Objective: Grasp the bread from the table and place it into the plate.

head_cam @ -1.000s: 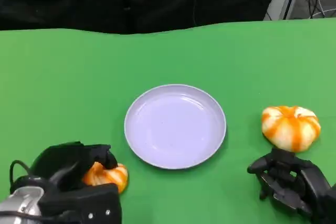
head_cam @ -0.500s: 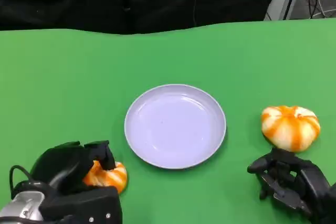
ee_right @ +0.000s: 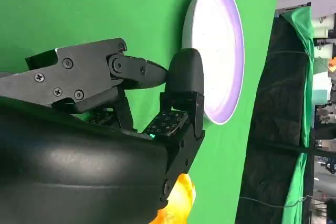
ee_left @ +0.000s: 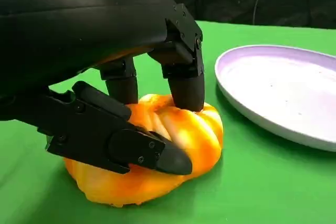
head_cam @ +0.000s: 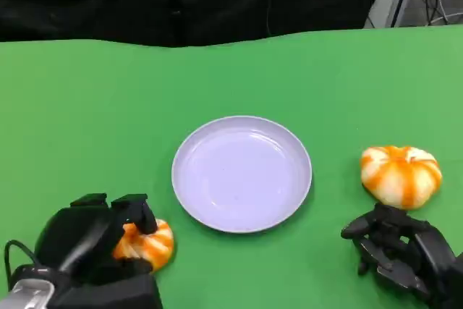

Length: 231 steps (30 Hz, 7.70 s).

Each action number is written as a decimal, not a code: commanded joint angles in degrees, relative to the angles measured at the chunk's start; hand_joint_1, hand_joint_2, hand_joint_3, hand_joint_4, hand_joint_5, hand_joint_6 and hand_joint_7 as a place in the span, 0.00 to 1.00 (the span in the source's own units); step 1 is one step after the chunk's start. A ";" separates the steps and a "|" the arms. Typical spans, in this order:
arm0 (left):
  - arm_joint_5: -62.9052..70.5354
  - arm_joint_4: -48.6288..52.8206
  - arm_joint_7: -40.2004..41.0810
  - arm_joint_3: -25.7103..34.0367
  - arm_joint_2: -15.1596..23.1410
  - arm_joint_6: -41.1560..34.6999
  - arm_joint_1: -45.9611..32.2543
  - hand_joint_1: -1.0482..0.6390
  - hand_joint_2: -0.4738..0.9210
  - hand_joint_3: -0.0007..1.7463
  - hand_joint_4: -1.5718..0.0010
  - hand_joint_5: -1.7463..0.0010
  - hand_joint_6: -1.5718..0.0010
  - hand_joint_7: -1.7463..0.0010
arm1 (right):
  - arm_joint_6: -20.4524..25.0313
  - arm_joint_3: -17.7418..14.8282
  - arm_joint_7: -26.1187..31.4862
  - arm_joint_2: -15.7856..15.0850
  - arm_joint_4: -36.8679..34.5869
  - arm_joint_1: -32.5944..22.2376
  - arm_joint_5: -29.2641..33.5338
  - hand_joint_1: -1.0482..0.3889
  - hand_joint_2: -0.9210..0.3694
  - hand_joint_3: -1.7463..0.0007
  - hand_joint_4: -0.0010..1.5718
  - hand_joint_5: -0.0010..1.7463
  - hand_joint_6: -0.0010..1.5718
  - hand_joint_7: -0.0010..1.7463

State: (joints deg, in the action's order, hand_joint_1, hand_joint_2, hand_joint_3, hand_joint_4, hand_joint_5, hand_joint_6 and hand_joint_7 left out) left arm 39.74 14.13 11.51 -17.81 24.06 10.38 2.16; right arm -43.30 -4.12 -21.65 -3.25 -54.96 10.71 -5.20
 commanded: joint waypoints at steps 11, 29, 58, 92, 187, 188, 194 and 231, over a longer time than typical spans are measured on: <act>1.00 -11.85 -2.78 4.51 1.92 -4.53 -3.68 0.58 0.98 0.06 0.58 0.00 0.51 0.27 | 0.35 -0.32 -0.26 -0.65 -0.83 -0.45 -0.17 0.54 0.00 0.75 0.42 1.00 0.48 0.61; 2.32 -23.68 -3.96 8.31 0.80 -4.54 -2.12 0.58 0.98 0.04 0.57 0.00 0.43 0.39 | -0.01 -0.21 -0.37 -0.58 -1.49 -0.16 -0.05 0.54 0.00 0.75 0.42 1.00 0.48 0.61; 5.94 -27.31 -5.74 5.05 -3.72 -4.37 4.12 0.55 0.98 0.03 0.54 0.04 0.37 0.50 | -0.14 0.23 0.66 -0.16 -1.12 -0.36 0.32 0.54 0.00 0.75 0.41 0.99 0.48 0.61; -0.37 -6.93 -2.18 6.78 0.51 7.23 0.47 0.14 1.00 0.10 0.82 1.00 0.74 1.00 | -0.46 0.10 0.46 -0.23 -0.73 -0.88 0.30 0.55 0.00 0.74 0.42 1.00 0.48 0.61; -4.27 28.15 -5.61 -3.30 -3.01 15.47 19.45 0.64 1.00 0.01 0.70 0.97 0.68 0.98 | -0.51 0.33 1.26 -0.11 0.19 -1.34 0.77 0.53 0.00 0.75 0.42 1.00 0.48 0.60; -4.39 28.78 -4.17 -3.00 -3.41 15.80 19.47 0.64 1.00 0.02 0.61 0.95 0.63 0.98 | -0.52 0.34 1.26 -0.10 0.19 -1.36 0.79 0.54 0.00 0.75 0.42 1.00 0.48 0.60; -3.79 32.40 1.67 -3.29 -4.32 17.39 20.46 0.64 1.00 0.06 0.25 0.90 0.33 0.94 | -0.51 0.32 1.28 -0.08 0.24 -1.43 0.83 0.54 0.00 0.75 0.42 1.00 0.48 0.60; -3.19 32.72 20.77 -2.88 -5.77 20.44 19.12 0.59 0.99 0.12 0.55 0.00 0.50 0.27 | -0.31 -0.07 0.83 -0.24 -0.24 -1.07 0.81 0.53 0.00 0.75 0.41 0.99 0.48 0.60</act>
State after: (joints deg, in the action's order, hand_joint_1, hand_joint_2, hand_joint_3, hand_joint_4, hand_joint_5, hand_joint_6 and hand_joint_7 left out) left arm 36.40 48.56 30.07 -21.73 16.92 29.60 22.12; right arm -44.30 -3.88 -20.60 -2.80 -54.62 10.25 -4.06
